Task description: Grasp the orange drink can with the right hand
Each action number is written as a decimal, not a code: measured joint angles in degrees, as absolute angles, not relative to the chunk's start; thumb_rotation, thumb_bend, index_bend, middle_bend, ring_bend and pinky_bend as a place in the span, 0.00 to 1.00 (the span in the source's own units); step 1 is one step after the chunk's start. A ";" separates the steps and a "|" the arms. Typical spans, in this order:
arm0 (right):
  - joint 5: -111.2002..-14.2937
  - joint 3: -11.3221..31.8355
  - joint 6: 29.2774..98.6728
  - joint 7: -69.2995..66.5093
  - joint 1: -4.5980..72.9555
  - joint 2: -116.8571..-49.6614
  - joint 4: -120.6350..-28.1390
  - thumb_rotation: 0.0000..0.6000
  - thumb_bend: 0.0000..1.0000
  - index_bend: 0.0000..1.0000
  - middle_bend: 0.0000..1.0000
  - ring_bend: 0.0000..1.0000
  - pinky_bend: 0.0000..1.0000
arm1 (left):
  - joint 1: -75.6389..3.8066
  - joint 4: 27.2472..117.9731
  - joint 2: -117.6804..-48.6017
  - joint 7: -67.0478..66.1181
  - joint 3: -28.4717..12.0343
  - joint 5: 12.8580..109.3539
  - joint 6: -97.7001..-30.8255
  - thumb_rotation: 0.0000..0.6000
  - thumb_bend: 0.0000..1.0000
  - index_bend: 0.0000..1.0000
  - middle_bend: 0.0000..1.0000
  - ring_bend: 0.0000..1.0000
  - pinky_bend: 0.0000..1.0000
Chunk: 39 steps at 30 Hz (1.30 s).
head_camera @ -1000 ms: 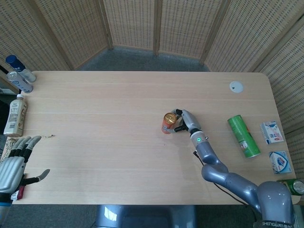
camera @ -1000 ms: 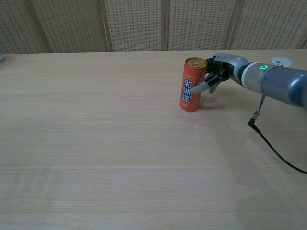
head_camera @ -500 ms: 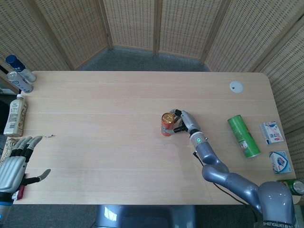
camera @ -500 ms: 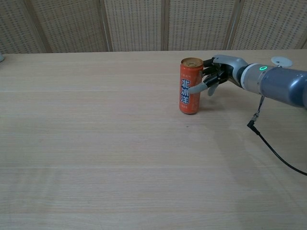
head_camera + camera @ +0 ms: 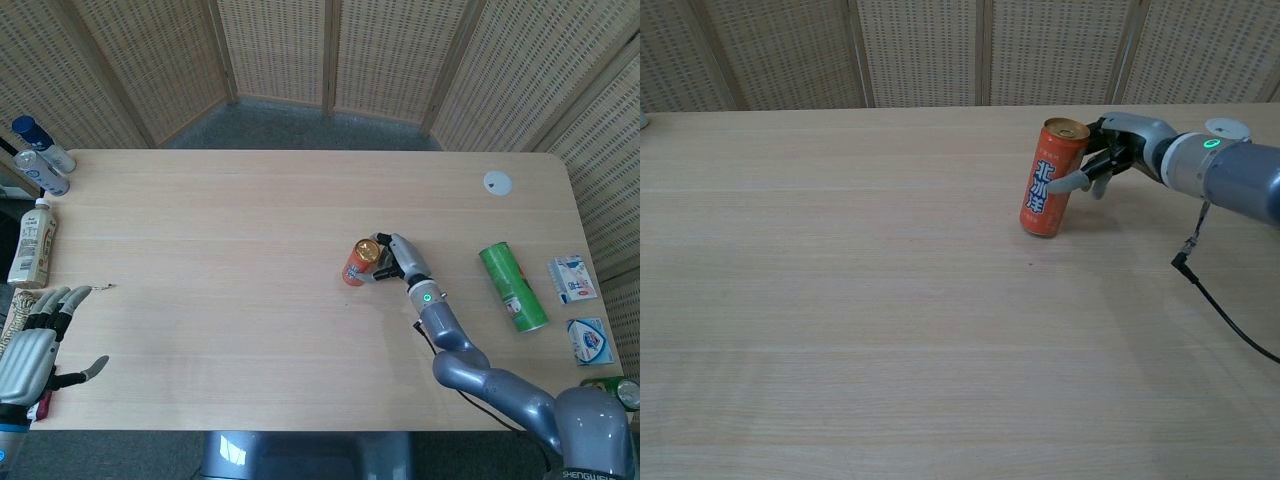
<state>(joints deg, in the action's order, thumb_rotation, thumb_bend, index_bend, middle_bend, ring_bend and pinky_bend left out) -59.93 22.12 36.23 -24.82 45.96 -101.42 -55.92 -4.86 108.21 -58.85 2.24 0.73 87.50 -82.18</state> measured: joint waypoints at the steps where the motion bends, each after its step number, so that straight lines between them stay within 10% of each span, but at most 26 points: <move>1: -60.05 22.12 36.52 -24.78 45.73 -100.95 -56.49 1.00 0.11 0.47 0.59 0.60 0.67 | -4.80 108.18 -58.91 2.26 0.79 87.58 -82.25 0.94 0.27 0.07 0.12 0.00 0.00; 39: -55.46 29.53 48.00 -16.95 42.30 -74.05 -93.00 1.00 0.11 0.46 0.59 0.60 0.67 | -1.40 103.21 -60.24 7.91 2.82 91.29 -86.85 0.94 0.26 0.07 0.12 0.00 0.00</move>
<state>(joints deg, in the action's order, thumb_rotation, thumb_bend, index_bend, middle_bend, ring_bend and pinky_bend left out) -55.46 29.53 48.00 -16.95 42.30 -74.05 -93.00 -1.40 103.21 -60.24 7.91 2.82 91.29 -86.85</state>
